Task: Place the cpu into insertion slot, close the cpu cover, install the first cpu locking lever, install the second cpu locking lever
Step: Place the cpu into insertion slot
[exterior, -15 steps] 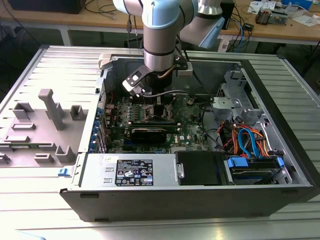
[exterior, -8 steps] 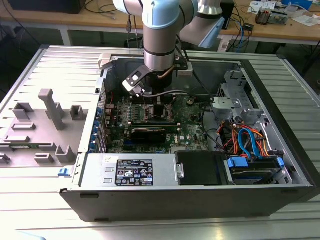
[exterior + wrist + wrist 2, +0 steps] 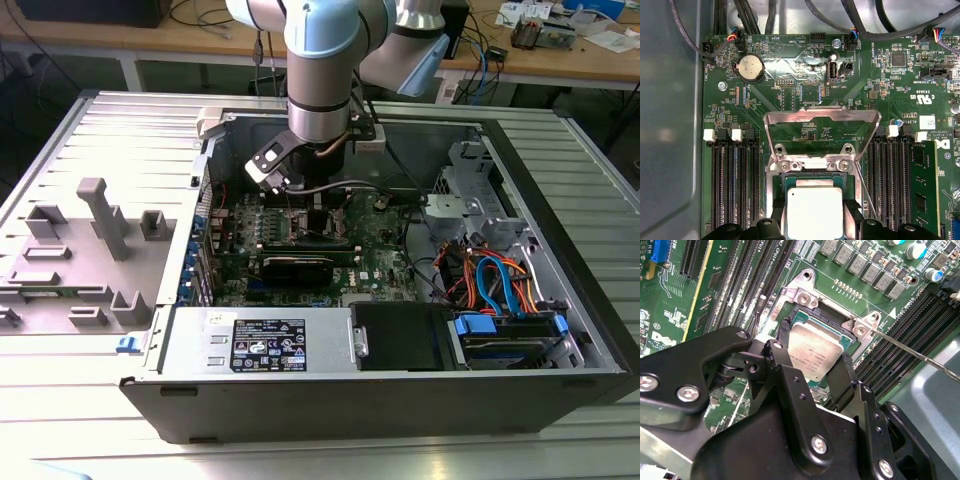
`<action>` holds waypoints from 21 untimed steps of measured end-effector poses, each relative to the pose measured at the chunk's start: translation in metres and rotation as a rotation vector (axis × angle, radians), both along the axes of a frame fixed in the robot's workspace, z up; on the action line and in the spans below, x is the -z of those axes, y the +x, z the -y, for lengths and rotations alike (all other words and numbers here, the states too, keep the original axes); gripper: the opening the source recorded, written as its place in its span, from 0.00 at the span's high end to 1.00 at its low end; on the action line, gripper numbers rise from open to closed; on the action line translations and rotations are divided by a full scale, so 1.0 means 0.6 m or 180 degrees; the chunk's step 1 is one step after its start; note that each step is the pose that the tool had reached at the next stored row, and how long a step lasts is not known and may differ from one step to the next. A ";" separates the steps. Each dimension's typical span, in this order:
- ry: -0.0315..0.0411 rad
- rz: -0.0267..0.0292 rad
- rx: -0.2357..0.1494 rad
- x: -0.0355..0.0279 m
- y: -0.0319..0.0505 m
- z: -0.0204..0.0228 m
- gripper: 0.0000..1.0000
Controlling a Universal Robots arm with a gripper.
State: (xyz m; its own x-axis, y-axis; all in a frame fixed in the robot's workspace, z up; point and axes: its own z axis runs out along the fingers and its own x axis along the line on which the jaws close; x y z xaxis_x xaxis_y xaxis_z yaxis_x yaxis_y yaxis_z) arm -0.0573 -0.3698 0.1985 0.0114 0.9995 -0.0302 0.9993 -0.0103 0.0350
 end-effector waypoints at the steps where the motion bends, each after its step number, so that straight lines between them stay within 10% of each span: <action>1: 0.0000 0.0000 0.0000 0.000 0.000 0.0000 0.45; 21: 0.0051 0.0002 0.0000 -0.004 0.000 -0.0005 0.38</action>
